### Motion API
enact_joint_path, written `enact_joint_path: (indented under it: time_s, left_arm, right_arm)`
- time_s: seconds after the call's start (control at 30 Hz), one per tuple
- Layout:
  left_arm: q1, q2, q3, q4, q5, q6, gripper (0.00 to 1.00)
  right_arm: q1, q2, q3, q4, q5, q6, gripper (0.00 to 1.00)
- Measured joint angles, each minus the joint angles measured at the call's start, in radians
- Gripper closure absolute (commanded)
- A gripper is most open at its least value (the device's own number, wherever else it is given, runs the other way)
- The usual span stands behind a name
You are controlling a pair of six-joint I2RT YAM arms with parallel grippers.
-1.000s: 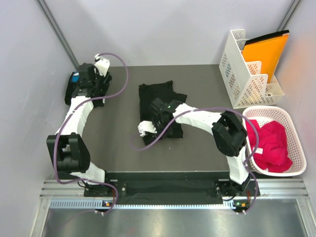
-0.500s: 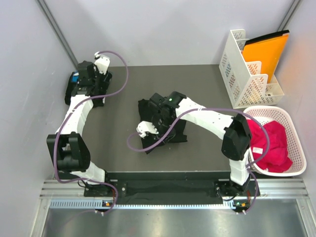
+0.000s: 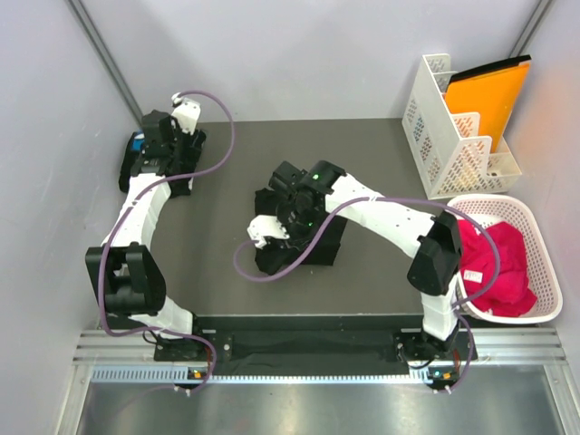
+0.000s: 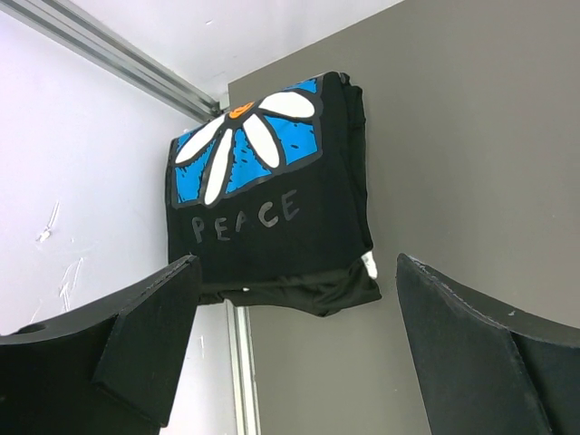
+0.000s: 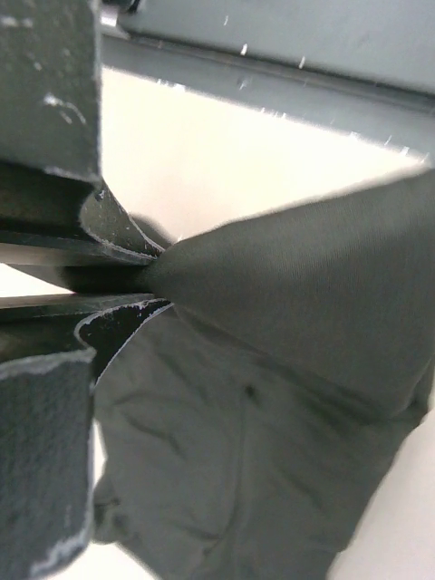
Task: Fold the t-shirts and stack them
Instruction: Fold the tshirt
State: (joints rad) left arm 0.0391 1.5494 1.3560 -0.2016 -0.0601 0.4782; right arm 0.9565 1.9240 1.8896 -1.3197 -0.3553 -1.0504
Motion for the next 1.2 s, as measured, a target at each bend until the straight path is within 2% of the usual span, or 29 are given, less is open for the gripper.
enact_joint_path:
  time_s: [0.43,1.2]
  left_arm:
    - [0.0,0.029,0.0,0.016,0.0,-0.007,0.07]
    - [0.0,0.085,0.019,0.023,0.0,-0.013,0.07]
  right_arm:
    - [-0.099,0.094,0.063,0.09,0.116,-0.087,1.0]
    - [-0.142,0.218,0.13,0.256,0.204,-0.147,1.0]
